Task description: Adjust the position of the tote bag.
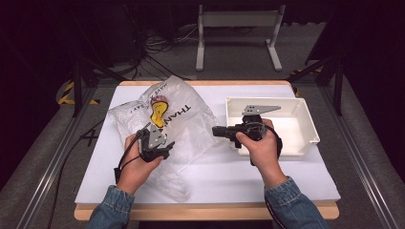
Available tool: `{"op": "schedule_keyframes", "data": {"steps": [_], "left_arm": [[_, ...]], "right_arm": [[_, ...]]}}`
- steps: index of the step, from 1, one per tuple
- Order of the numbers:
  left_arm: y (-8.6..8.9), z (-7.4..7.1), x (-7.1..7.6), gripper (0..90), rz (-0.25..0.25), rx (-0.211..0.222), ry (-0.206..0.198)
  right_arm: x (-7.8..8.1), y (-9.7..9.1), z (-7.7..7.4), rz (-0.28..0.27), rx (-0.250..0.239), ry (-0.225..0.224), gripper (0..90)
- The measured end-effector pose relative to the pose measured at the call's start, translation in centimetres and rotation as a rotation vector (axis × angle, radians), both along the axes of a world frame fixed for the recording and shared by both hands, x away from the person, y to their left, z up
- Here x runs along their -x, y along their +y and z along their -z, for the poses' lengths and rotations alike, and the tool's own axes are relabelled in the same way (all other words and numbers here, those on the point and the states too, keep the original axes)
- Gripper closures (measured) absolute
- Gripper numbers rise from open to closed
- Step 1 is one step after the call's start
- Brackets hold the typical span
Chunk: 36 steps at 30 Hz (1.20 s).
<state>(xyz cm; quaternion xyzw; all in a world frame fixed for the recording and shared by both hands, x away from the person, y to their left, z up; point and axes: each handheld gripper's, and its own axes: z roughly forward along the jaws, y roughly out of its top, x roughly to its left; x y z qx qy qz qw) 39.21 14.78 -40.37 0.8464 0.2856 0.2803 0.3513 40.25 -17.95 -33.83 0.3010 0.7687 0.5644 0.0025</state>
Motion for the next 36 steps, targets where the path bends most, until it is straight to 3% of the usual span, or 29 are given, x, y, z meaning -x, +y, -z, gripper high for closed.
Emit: {"op": "schedule_keyframes", "data": {"steps": [3, 6, 8, 9, 12, 17, 25, 26, 27, 31, 36], "left_arm": [[0.0, -0.4, -0.1, 71.6, 0.026, -0.007, 0.012], [0.4, -1.2, 0.0, 87.8, 0.043, -0.006, 0.01], [1.2, -1.9, -0.1, 89.8, 0.045, 0.039, 0.015], [1.2, -1.9, -0.1, 89.9, 0.045, 0.039, 0.015], [2.8, -3.4, -0.6, 90.0, 0.05, 0.131, 0.024], [5.2, -6.0, -1.9, 89.9, 0.056, 0.222, 0.022], [6.9, -7.2, -3.1, 89.4, 0.054, 0.277, 0.047], [7.1, -7.2, -3.3, 89.4, 0.05, 0.284, 0.052], [7.4, -7.3, -3.7, 89.4, 0.048, 0.291, 0.061], [7.9, -7.4, -4.5, 89.2, 0.036, 0.282, 0.071], [8.4, -7.3, -5.2, 88.9, 0.031, 0.294, 0.083]], "right_arm": [[-0.1, 0.0, -0.2, -0.001, -0.003, -0.002, 88.6], [-0.1, 0.1, -0.4, -0.004, 0.0, -0.008, 88.6], [-0.2, 0.2, -0.6, -0.004, 0.005, -0.014, 88.6], [-0.2, 0.2, -0.6, -0.004, 0.005, -0.014, 88.6], [-0.5, 0.3, -0.9, -0.001, 0.017, -0.022, 88.6], [-1.1, 0.9, -1.3, 0.002, 0.034, -0.036, 88.5], [-1.9, 1.7, -1.4, 0.024, 0.06, -0.071, 83.8], [-1.9, 1.9, -1.3, 0.03, 0.069, -0.082, 80.9], [-2.0, 2.1, -1.3, 0.043, 0.086, -0.113, 70.2], [-1.8, 2.4, -1.2, 0.078, 0.104, -0.188, 45.9], [-0.7, 2.1, -1.4, 0.101, 0.091, -0.234, 32.7]]}}
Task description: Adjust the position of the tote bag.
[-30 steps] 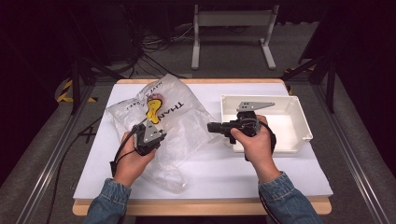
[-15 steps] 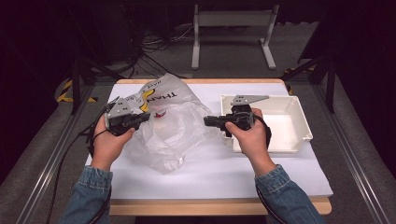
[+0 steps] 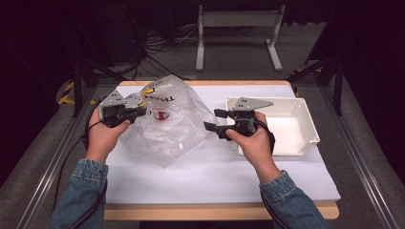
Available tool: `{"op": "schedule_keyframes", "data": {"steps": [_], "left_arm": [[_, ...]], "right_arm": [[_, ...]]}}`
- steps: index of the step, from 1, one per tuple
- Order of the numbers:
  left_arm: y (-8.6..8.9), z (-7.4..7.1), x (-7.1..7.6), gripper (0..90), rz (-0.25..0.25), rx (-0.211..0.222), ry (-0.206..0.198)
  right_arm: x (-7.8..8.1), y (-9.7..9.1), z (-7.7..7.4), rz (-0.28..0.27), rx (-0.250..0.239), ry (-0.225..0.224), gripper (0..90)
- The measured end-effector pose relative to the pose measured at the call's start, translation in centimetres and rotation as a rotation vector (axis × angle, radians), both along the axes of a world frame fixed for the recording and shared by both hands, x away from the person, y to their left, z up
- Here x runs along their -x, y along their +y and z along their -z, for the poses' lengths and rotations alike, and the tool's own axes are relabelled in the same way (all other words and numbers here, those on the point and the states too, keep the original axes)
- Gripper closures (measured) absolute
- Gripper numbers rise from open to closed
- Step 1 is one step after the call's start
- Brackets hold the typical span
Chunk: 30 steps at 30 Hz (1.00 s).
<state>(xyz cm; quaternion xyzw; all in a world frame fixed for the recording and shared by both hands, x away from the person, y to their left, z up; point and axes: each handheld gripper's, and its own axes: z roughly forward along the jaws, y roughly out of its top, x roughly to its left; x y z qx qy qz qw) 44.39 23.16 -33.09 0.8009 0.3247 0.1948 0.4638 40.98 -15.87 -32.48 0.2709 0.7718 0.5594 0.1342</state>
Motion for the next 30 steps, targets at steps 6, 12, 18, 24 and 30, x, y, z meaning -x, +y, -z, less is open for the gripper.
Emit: {"op": "schedule_keyframes", "data": {"steps": [6, 12, 18, 24, 30], "left_arm": [[0.4, 0.1, -0.2, 88.5, -0.003, 0.009, 0.004], [1.1, 0.1, -0.5, 88.1, -0.021, 0.012, 0.006], [2.0, 0.1, -0.4, 88.1, -0.042, 0.02, 0.007], [2.9, 0.1, -0.2, 88.2, -0.059, 0.031, 0.001], [3.8, 0.1, 0.1, 88.2, -0.078, 0.042, 0.001]], "right_arm": [[3.0, -0.3, -0.4, -0.032, -0.01, -0.1, 32.8], [5.0, -0.3, 2.1, -0.046, 0.047, -0.066, 34.5], [4.4, 0.0, 4.1, -0.007, 0.166, -0.072, 29.1], [2.5, 1.9, 5.0, 0.008, 0.318, -0.094, 21.7], [1.6, 3.2, 6.5, -0.003, 0.424, -0.085, 18.7]]}}
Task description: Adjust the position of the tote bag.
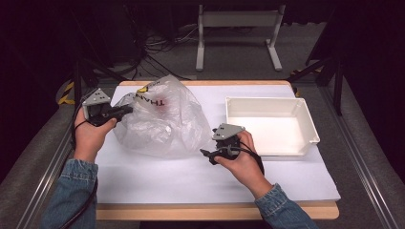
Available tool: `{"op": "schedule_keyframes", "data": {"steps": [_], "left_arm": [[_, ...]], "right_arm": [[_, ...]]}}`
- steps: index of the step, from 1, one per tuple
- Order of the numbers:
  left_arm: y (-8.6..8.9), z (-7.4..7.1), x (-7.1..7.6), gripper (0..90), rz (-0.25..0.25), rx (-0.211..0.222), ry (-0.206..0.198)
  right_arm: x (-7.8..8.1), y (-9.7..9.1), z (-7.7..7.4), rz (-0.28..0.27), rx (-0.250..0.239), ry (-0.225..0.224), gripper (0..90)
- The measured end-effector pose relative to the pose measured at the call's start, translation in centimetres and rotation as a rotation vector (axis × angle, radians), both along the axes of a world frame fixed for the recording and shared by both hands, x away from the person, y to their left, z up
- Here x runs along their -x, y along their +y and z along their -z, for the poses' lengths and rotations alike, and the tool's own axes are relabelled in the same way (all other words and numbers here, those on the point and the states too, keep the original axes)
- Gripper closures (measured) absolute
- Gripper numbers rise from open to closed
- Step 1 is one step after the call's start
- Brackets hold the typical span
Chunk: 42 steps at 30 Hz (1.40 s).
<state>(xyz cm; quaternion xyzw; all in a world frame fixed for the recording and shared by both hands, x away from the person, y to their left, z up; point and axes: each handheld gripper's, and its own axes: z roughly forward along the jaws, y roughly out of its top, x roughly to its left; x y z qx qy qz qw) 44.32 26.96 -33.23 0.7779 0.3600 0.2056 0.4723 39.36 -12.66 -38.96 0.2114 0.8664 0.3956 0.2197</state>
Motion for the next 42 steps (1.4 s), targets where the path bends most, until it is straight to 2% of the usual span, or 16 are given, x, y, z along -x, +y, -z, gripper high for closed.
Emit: {"op": "schedule_keyframes", "data": {"steps": [7, 8, 9, 10, 12, 13, 14, 18, 23, 26, 29, 34, 35, 36, 39, 42], "left_arm": [[0.3, 0.2, 0.5, 88.2, -0.002, 0.011, -0.003], [0.3, 0.2, 0.6, 88.2, -0.001, 0.01, -0.002], [0.3, 0.2, 0.6, 88.1, 0.004, 0.007, -0.006], [0.3, 0.2, 0.7, 88.0, 0.005, 0.012, -0.004], [0.0, 0.2, 0.9, 87.7, 0.014, 0.009, -0.004], [-0.1, 0.2, 1.0, 87.5, 0.016, 0.009, -0.009], [-0.1, 0.2, 1.2, 87.4, 0.023, 0.005, -0.005], [-0.5, 0.0, 1.8, 87.4, 0.049, 0.001, -0.016], [-1.1, -0.4, 3.0, 87.4, 0.088, -0.002, -0.026], [-1.4, -0.6, 3.6, 87.3, 0.102, -0.023, -0.026], [-1.5, -0.7, 3.8, 87.3, 0.106, -0.04, -0.029], [-1.9, -1.5, 4.3, 87.4, 0.128, -0.041, -0.037], [-2.0, -1.8, 4.4, 87.4, 0.134, -0.039, -0.04], [-2.1, -2.0, 4.5, 87.4, 0.14, -0.039, -0.041], [-2.3, -2.7, 4.4, 87.2, 0.149, -0.038, -0.05], [-2.5, -3.2, 3.5, 86.8, 0.144, -0.028, -0.048]], "right_arm": [[-1.2, 0.9, 0.7, 0.031, 0.024, 0.006, 19.6], [-1.4, 1.1, 0.8, 0.041, 0.019, 0.011, 24.0], [-1.6, 1.1, 0.8, 0.047, 0.005, 0.025, 33.8], [-1.8, 1.1, 0.7, 0.036, 0.002, 0.045, 48.5], [-2.1, 1.1, 0.5, 0.023, 0.014, 0.067, 67.8], [-2.2, 1.0, 0.3, 0.015, -0.008, 0.082, 82.6], [-2.2, 0.9, 0.2, 0.013, -0.028, 0.088, 88.3], [-1.8, 0.6, -0.5, -0.012, -0.069, 0.089, 90.0], [-0.6, 0.2, -1.3, -0.049, -0.117, 0.147, 90.0], [0.5, -0.1, -1.9, -0.076, -0.143, 0.181, 90.0], [1.6, -0.5, -2.7, -0.115, -0.199, 0.223, 90.0], [2.7, -0.7, -4.0, -0.159, -0.232, 0.231, 90.0], [3.3, -0.9, -5.1, -0.189, -0.257, 0.23, 90.0], [3.3, -0.9, -5.1, -0.189, -0.257, 0.23, 90.0], [3.6, -1.3, -6.6, -0.208, -0.297, 0.216, 90.0], [2.9, -2.0, -8.0, -0.192, -0.349, 0.193, 90.0]]}}
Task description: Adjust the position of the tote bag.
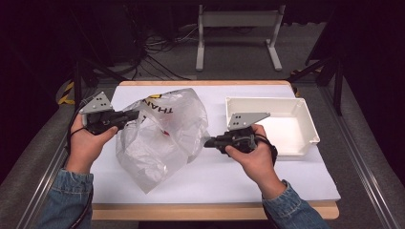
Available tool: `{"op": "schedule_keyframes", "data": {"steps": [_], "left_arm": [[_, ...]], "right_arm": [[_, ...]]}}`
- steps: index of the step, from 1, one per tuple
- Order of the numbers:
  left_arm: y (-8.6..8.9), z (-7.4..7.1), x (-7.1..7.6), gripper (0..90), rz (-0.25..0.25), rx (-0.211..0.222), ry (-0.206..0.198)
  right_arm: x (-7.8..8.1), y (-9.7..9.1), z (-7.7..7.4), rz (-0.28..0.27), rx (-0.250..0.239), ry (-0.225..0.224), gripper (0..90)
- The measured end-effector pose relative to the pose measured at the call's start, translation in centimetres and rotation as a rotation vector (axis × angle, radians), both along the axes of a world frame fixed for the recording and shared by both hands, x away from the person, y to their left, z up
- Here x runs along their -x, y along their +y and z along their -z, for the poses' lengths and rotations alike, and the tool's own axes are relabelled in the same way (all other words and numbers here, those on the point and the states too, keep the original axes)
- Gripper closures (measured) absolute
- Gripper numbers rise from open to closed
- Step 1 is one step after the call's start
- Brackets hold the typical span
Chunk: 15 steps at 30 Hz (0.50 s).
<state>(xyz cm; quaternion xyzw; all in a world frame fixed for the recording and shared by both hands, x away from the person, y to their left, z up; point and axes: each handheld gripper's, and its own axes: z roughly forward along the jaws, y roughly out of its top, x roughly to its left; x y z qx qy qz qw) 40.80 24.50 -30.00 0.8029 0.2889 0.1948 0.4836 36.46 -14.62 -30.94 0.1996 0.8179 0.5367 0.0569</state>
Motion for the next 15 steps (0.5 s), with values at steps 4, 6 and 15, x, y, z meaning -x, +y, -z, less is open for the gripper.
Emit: {"op": "schedule_keyframes", "data": {"steps": [4, 6, 15], "left_arm": [[-0.1, 0.4, -1.7, 85.7, -0.026, 0.008, 0.024], [-0.1, 0.7, -2.1, 83.5, -0.038, 0.006, 0.029], [1.0, 1.9, -2.4, 23.9, -0.124, 0.13, -0.024]], "right_arm": [[-2.4, -0.6, -0.6, 0.076, -0.054, 0.001, 90.0], [-3.5, -0.7, -0.5, 0.107, -0.061, 0.011, 90.0], [-6.6, -0.6, 1.6, 0.164, -0.102, 0.071, 90.0]]}}
